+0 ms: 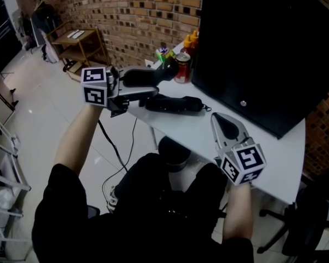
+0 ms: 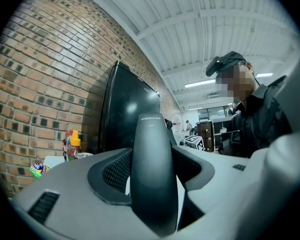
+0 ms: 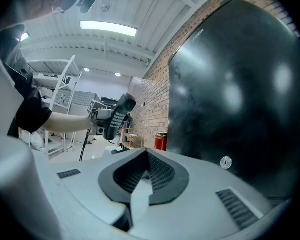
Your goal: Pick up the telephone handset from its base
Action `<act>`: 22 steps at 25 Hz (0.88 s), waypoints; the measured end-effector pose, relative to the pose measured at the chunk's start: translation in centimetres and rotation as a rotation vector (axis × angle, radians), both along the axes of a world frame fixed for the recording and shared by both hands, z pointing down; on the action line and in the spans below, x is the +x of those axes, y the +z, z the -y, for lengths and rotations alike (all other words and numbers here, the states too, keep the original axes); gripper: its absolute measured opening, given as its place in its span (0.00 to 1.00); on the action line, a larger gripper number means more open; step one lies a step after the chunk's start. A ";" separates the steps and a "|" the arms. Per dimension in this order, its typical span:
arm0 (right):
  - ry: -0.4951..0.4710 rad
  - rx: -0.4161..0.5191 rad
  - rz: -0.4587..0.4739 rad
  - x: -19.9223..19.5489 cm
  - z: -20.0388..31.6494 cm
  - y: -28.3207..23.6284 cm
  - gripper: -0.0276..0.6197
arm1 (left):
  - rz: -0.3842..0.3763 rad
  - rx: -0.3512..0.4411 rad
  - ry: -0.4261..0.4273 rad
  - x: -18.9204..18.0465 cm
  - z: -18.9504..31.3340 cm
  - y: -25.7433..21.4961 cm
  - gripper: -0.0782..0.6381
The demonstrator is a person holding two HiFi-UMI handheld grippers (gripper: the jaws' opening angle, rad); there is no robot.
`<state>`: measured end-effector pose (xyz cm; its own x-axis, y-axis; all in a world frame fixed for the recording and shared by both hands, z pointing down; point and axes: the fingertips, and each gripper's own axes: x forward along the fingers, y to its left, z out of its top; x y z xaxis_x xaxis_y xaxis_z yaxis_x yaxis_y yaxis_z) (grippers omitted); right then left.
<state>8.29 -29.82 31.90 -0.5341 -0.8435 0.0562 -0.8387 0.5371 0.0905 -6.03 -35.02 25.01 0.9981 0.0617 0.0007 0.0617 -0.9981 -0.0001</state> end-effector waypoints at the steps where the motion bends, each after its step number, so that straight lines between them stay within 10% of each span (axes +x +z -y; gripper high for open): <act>1: 0.011 -0.008 -0.007 0.0 0.0 0.1 0.06 | -0.004 -0.002 0.000 0.0 0.0 0.0 0.47; 22: 0.000 -0.046 0.032 0.1 0.1 0.2 0.05 | 0.005 0.019 0.007 0.2 -0.4 0.1 0.47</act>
